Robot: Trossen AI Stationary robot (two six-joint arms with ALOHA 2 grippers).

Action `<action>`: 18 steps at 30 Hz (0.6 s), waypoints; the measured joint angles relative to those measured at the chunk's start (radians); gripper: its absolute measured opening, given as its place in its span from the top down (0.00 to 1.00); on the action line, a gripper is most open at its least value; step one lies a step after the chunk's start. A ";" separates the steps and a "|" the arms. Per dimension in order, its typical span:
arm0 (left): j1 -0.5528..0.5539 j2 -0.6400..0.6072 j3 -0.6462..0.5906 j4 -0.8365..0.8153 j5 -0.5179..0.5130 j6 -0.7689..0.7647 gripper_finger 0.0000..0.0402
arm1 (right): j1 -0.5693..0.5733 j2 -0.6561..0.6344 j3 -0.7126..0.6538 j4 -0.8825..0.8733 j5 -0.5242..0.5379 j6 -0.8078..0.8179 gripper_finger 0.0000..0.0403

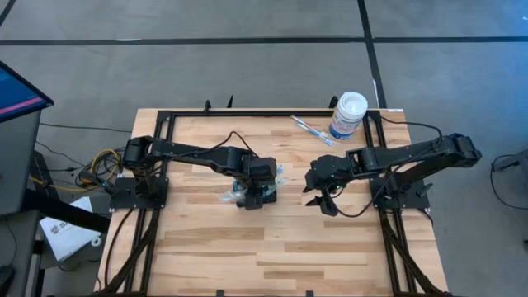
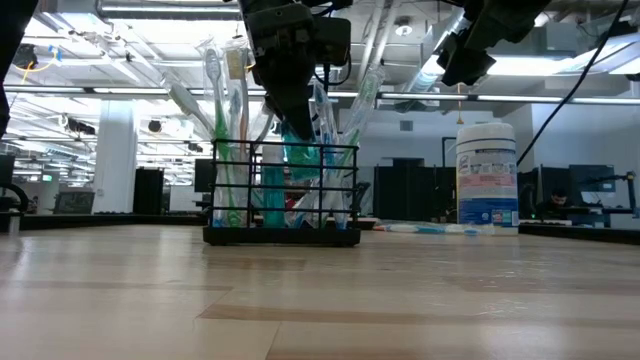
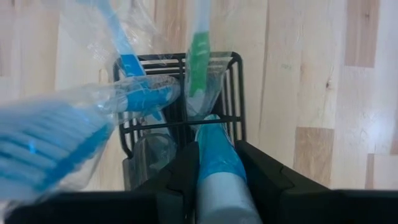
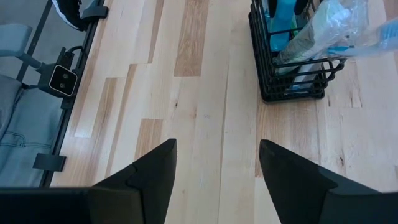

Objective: Pick & Place toothbrushing station
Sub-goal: Put the blue mouthwash into the wire organizer

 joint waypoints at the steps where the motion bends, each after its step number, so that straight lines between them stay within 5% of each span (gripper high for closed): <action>1: 0.000 0.000 0.000 0.000 0.009 0.000 0.79 | 0.000 0.000 0.000 0.000 0.000 0.000 0.46; 18: 0.003 -0.001 -0.081 0.050 0.013 0.000 0.78 | 0.000 0.000 0.000 0.001 0.000 0.000 0.46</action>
